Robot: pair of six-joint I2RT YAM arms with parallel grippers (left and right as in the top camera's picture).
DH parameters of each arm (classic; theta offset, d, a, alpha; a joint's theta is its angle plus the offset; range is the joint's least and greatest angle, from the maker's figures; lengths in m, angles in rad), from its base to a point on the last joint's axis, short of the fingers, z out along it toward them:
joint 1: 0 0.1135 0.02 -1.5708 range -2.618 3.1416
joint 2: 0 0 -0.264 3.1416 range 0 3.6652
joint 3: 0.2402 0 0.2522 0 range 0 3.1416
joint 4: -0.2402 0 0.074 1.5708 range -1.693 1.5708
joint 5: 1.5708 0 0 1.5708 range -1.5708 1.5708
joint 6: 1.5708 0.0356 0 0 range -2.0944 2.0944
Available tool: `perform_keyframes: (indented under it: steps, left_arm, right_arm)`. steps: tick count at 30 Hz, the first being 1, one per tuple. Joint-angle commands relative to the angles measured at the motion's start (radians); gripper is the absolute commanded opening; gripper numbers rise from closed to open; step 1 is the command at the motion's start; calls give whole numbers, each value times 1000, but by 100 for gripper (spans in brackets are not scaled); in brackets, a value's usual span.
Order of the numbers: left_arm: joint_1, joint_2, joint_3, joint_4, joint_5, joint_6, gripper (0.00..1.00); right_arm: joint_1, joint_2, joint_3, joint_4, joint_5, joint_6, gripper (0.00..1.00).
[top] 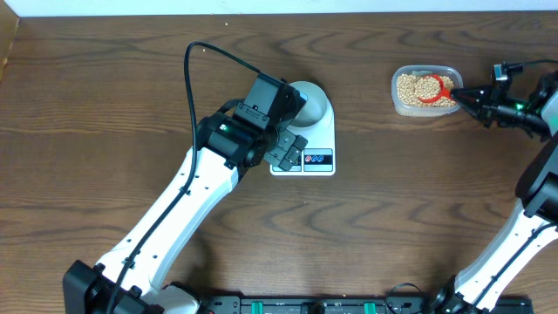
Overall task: Scoop item into bowl and weigh 50g on scale
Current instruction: 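Drag the scoop through the soybeans with the right gripper to fill it, then carry the filled red scoop with the right gripper over the grey bowl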
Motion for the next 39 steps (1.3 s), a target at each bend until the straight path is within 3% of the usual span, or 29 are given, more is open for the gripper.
perform_keyframes:
  steps: [1,16,39]
  left_arm:
    - [4,1,-8,-4,-5,-9,98]
    - [4,1,-8,-4,-5,-9,98]
    - [4,1,-8,-4,-5,-9,98]
  right_arm:
    - [-13,22,-3,-22,-69,-39,1]
    - [-90,22,-3,-71,-173,-39,1]
    - [-34,-55,-1,-76,-183,-84,1]
